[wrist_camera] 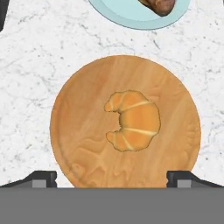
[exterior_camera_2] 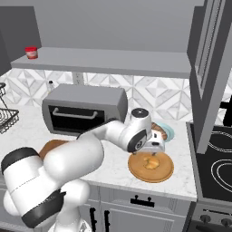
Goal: From the different types of pastries on the counter, select a croissant and place it on the cutting board. Then retrieve a jar of jam from the cabinet and place it alongside the croissant on the cutting board.
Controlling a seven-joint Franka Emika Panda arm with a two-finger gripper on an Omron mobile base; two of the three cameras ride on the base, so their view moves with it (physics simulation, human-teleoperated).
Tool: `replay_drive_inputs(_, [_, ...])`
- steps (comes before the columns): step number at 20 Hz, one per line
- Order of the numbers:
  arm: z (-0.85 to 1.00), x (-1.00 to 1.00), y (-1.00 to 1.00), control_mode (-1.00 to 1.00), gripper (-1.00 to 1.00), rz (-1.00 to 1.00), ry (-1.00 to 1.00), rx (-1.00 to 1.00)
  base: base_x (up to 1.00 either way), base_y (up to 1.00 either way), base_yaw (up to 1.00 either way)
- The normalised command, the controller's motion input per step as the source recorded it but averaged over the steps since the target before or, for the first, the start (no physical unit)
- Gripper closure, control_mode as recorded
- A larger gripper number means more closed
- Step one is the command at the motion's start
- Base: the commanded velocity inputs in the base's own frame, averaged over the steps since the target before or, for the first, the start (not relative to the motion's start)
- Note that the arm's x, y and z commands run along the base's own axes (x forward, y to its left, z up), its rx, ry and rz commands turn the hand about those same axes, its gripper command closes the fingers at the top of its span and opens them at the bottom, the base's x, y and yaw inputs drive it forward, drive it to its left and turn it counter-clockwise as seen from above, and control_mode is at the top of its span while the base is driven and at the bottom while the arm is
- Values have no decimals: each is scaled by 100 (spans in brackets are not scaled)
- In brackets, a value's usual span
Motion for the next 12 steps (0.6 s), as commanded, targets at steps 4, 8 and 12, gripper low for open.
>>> replay_drive_inputs(4, [-22,13,-2,-100,-100,0,0,0,0,0,0])
replay_drive_inputs(8, [-20,1,0,-100,-100,0,0,0,0,0,0])
replay_drive_inputs(12, [-7,23,0,-100,-100,0,3,0,0,0,0])
